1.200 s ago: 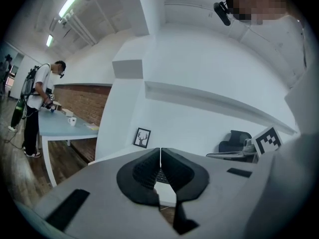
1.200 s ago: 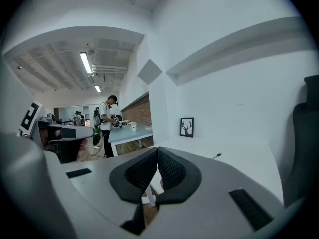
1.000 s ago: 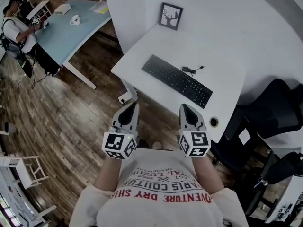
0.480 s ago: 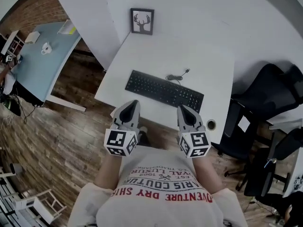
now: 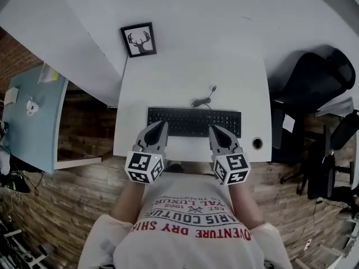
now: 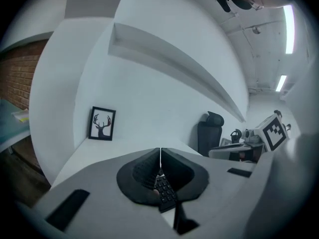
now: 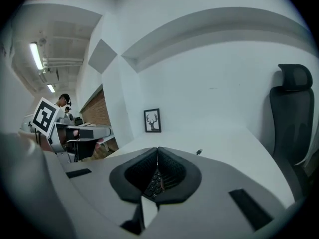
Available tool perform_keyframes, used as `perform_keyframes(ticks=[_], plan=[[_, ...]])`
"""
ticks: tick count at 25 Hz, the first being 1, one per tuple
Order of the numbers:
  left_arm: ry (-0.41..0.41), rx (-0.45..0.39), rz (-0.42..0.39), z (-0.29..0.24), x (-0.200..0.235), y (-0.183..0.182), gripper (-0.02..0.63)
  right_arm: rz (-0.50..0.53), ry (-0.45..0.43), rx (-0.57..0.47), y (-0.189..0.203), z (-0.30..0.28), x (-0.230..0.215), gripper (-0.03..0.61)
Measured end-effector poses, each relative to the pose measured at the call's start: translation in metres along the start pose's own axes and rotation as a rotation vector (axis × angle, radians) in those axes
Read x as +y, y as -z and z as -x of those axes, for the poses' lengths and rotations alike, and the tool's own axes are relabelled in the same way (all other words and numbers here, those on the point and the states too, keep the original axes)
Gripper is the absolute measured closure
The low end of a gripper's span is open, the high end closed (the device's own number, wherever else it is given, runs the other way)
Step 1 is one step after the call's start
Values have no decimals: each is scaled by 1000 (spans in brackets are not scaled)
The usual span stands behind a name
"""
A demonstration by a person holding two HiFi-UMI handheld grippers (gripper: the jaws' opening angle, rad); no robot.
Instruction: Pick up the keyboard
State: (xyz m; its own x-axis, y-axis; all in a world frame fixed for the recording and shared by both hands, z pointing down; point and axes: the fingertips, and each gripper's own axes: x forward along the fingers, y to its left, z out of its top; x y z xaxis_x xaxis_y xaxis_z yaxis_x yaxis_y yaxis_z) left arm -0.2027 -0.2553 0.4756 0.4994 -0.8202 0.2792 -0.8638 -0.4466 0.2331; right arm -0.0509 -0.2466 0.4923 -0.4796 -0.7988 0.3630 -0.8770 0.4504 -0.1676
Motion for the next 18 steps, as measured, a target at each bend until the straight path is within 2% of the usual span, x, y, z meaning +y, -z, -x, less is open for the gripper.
perform_keyframes(ticks=[4, 6, 9, 12, 14, 18], plan=[[76, 96, -11, -17, 6, 16, 588, -42, 41, 38, 8, -11, -1, 552], [86, 135, 6, -24, 10, 26, 588, -51, 74, 64, 15, -15, -10, 552], [70, 175, 42, -32, 20, 42, 588, -80, 75, 125, 32, -19, -24, 552], [54, 225, 15, -39, 29, 59, 586, -141, 47, 173, 43, -23, -41, 552], [28, 259, 18, -43, 37, 70, 586, -138, 58, 198, 49, -24, -57, 552], [-54, 301, 152, -47, 64, 88, 584, -156, 98, 255, 69, -24, -91, 551]])
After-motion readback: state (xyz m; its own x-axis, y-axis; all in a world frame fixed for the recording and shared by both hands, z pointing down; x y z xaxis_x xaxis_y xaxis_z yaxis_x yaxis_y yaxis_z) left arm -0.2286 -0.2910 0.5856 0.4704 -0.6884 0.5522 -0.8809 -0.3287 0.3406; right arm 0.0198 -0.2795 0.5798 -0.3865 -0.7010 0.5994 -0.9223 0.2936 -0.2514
